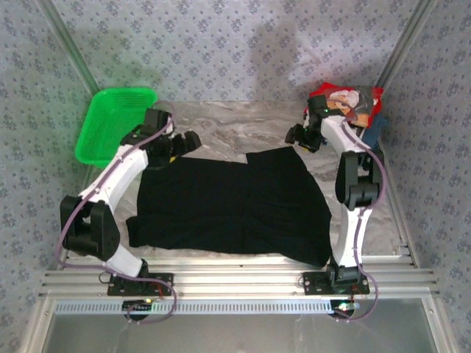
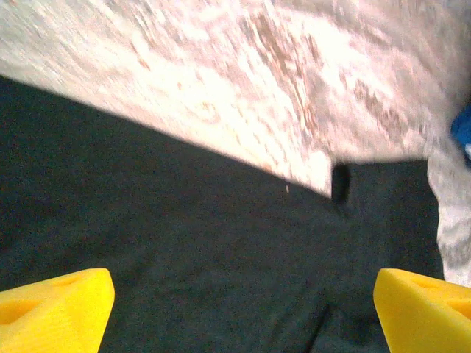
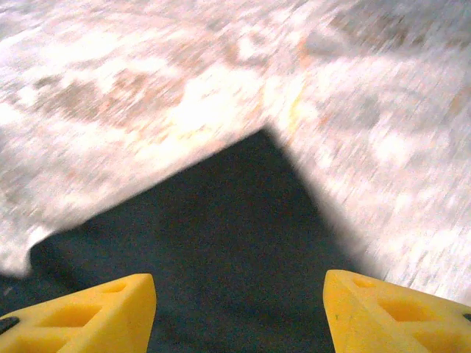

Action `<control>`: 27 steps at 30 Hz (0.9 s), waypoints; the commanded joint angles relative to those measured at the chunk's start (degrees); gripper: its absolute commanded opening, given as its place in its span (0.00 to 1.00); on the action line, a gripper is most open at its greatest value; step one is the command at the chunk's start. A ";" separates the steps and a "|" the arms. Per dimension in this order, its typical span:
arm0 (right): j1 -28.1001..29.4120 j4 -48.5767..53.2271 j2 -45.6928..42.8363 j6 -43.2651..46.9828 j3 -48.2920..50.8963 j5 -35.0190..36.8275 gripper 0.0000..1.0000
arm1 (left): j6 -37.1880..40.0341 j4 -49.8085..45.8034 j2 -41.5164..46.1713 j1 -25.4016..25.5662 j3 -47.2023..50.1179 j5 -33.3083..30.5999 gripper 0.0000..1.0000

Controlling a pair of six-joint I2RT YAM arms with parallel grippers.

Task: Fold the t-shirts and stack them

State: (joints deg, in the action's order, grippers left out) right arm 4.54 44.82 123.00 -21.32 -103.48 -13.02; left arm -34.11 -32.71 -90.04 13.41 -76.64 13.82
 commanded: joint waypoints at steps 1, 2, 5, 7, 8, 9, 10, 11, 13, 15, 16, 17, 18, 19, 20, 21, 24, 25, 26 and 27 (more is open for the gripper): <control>-0.89 8.09 7.20 5.36 -8.01 -2.40 0.64 | 5.21 -1.26 -2.92 -4.60 -4.66 4.18 0.92; -1.08 8.40 9.10 5.71 -10.15 -2.66 0.64 | 6.25 -2.02 -3.97 -5.70 -5.84 4.27 0.92; -1.25 8.02 12.80 6.03 -13.91 -3.18 0.64 | 9.69 -4.12 -6.98 -8.12 -7.92 4.99 0.92; -1.28 6.76 14.07 6.10 -14.91 -3.42 0.64 | 10.84 -4.47 -8.53 -9.23 -8.23 5.27 0.92; -1.24 6.13 14.75 6.28 -15.37 -3.55 0.64 | 11.26 -4.75 -9.40 -9.74 -8.41 5.55 0.91; -1.27 5.62 15.18 6.38 -15.59 -3.69 0.64 | 11.67 -4.97 -10.13 -10.04 -8.67 5.76 0.91; -1.28 4.92 15.63 6.47 -15.73 -3.97 0.64 | 12.12 -5.08 -10.97 -10.31 -8.87 5.70 0.91; -1.15 4.60 16.23 6.54 -15.99 -4.94 0.64 | 12.16 -4.96 -11.52 -10.54 -8.86 5.60 0.90; -0.96 4.53 17.20 6.88 -16.63 -6.03 0.63 | 12.22 -4.32 -12.33 -10.86 -8.58 5.95 0.90; -0.35 4.52 17.57 7.29 -16.67 -6.63 0.63 | 12.21 -3.88 -12.62 -11.25 -8.27 5.80 0.89; 0.01 4.25 17.59 7.58 -16.43 -7.05 0.62 | 12.22 -3.71 -12.65 -11.45 -8.05 5.86 0.89; 0.46 4.14 17.62 7.90 -16.15 -7.28 0.61 | 12.37 -3.74 -12.70 -11.69 -7.92 6.00 0.89; 0.76 4.22 17.60 8.11 -15.93 -7.30 0.60 | 12.46 -3.83 -12.62 -11.88 -7.79 6.08 0.89; 1.35 4.63 17.55 8.24 -15.64 -7.25 0.59 | 12.70 -4.07 -12.53 -12.02 -7.62 6.15 0.89; 1.75 5.02 17.76 8.49 -15.52 -7.11 0.57 | 12.98 -4.29 -12.32 -12.15 -7.36 6.26 0.89; 1.96 5.40 17.95 8.72 -15.50 -7.03 0.55 | 13.24 -4.42 -12.13 -12.30 -7.12 6.22 0.89; 1.97 4.68 17.99 7.90 -15.34 -6.23 0.36 | 14.02 -5.15 -11.58 -12.53 -6.38 6.39 0.89; 1.88 3.90 18.08 7.30 -15.47 -6.27 0.28 | 14.27 -5.34 -11.32 -12.54 -6.12 6.47 0.89; 1.81 3.55 18.23 6.85 -16.00 -6.17 0.20 | 14.49 -5.43 -10.98 -12.51 -5.75 6.63 0.89; 1.79 3.44 18.31 6.61 -16.53 -6.28 0.16 | 14.72 -5.52 -10.65 -12.51 -5.53 6.64 0.89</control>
State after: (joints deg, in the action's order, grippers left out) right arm 5.85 48.16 139.37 -13.89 -118.67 -17.89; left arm -21.43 -36.14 -102.85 1.08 -83.13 18.92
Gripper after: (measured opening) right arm 0.186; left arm 0.887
